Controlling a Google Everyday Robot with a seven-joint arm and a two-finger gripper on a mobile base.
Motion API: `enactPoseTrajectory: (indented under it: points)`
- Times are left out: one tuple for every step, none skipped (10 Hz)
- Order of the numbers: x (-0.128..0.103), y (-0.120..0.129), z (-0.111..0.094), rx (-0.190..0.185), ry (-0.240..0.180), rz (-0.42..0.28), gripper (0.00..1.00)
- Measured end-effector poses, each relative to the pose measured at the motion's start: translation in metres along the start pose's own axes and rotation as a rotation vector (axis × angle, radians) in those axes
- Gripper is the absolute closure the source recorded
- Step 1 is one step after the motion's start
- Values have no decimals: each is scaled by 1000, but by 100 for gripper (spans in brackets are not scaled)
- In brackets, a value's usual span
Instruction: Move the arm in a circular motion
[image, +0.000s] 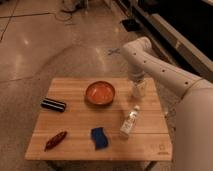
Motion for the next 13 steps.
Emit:
enactPoseTrajectory:
  points:
    - [-16,-17,3,3,-13,-36,20]
    - [-35,-32,5,5,-29,-76,20]
    - [-64,-49,7,7,-51,-138,20]
    - [-84,-56,8,7,-65,-179,20]
    - [-110,-63,7,7,-85,-232,20]
    - [-151,-68,4,14,-115,-314,20]
    - [-178,-67,-1,23,-138,-370,20]
    - [-206,-61,-7,30,-161,-430,20]
    - [-231,-52,-13,40,-178,-491,20]
    - [-262,-37,-21,51,-179,-576,20]
    - [-276,-22,-25,61,-159,-631,20]
    - [-282,-9,-26,60,-141,-661,20]
    - [-284,10,-29,68,-105,-668,20]
